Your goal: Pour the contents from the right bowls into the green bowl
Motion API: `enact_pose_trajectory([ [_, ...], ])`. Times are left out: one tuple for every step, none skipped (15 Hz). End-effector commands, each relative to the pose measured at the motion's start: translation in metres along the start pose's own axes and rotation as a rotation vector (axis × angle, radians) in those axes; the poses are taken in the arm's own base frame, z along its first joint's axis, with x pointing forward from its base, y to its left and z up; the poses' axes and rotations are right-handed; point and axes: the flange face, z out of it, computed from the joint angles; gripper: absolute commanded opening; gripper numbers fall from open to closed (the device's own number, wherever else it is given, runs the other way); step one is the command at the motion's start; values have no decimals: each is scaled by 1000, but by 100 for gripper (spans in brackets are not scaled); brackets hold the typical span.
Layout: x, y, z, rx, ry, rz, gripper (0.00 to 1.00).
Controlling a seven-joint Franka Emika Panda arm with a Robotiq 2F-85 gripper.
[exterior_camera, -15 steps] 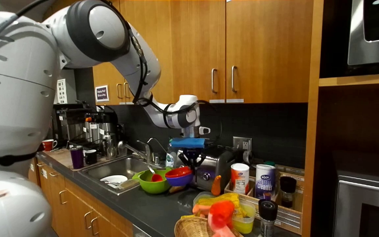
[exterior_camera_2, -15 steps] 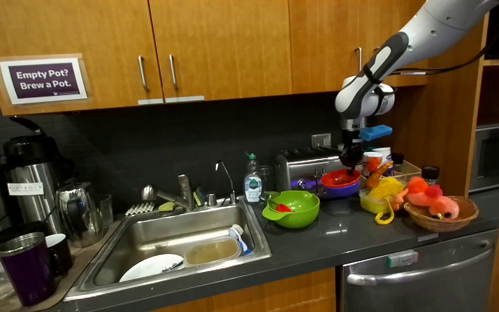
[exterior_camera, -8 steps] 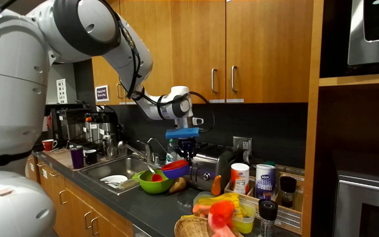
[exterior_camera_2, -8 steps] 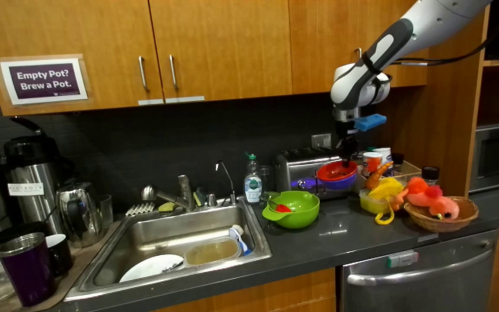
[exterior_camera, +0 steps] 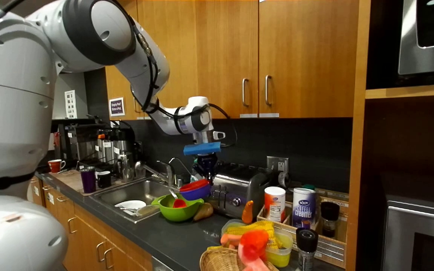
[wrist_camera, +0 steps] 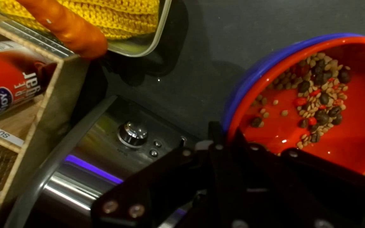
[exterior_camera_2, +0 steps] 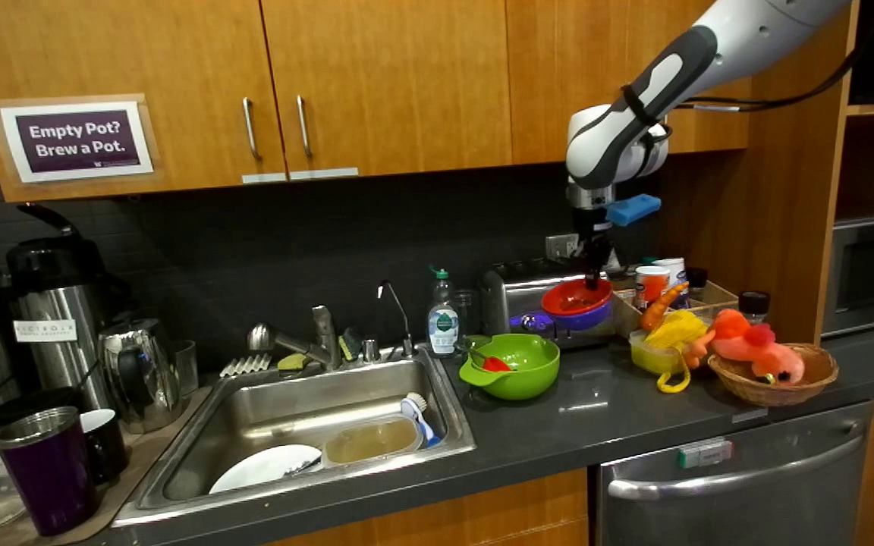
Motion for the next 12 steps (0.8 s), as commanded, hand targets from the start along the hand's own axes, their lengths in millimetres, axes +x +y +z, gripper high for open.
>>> enact_pose_trajectory([
  [16, -18, -14, -43, 2, -25, 2],
  [20, -23, -16, -50, 2, -28, 2],
  [25, -27, -17, -57, 6, -35, 2],
  [28, -31, -17, -63, 10, -37, 2],
  [32, -34, -17, -71, 10, -37, 2],
  [34, -37, -17, -76, 13, -37, 2],
  [37, -39, -17, -91, 14, -35, 2],
  [39, -41, -18, -114, 12, -30, 2],
  [41, -42, -18, -129, 13, -31, 2],
  [43, -44, -18, -147, 13, -29, 2],
  [45, -46, -19, -159, 13, -28, 2],
  [47, -47, -19, -170, 17, -28, 2],
])
